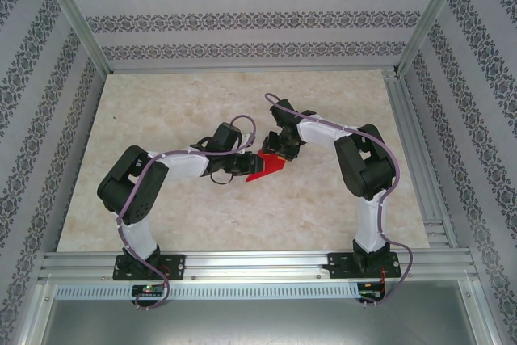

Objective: Fold a paper plane with a square sheet of paper (pick it up from the middle)
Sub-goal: Fourth fold the wing at the center of the table.

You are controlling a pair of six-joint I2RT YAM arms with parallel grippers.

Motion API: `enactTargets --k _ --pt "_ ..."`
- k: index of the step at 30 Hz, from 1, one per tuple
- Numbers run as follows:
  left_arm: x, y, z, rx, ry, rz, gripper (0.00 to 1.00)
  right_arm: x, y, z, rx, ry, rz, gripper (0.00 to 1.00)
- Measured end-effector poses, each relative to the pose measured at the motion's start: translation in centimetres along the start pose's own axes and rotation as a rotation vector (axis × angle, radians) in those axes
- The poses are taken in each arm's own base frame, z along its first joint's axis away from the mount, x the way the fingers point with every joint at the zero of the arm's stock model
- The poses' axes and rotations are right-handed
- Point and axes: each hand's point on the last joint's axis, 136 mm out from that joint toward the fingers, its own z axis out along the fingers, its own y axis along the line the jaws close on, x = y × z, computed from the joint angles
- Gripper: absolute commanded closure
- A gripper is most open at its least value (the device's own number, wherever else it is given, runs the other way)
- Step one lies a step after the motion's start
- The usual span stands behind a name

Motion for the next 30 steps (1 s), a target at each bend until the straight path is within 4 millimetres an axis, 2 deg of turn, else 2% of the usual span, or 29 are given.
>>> enactTargets --k 4,10,20,27,30 --pt "0.6 -0.1 0.2 -0.004 0.019 0.004 0.68 0.0 0.0 0.0 0.002 0.001 0.008 0.46" --pt "1.1 0.8 0.2 -0.048 0.031 -0.013 0.68 -0.1 0.0 0.0 0.003 0.001 0.011 0.46" --pt "0.9 1.4 0.2 -0.083 0.030 -0.021 0.67 -0.1 0.0 0.0 0.003 0.001 0.011 0.47" --pt "-0.5 -0.6 -2.1 -0.075 -0.041 0.033 0.65 0.0 0.0 0.1 0.004 0.001 0.011 0.47" --pt "-0.8 -0.5 -2.3 -0.092 -0.061 0.039 0.64 0.0 0.0 0.1 0.004 0.002 0.011 0.47"
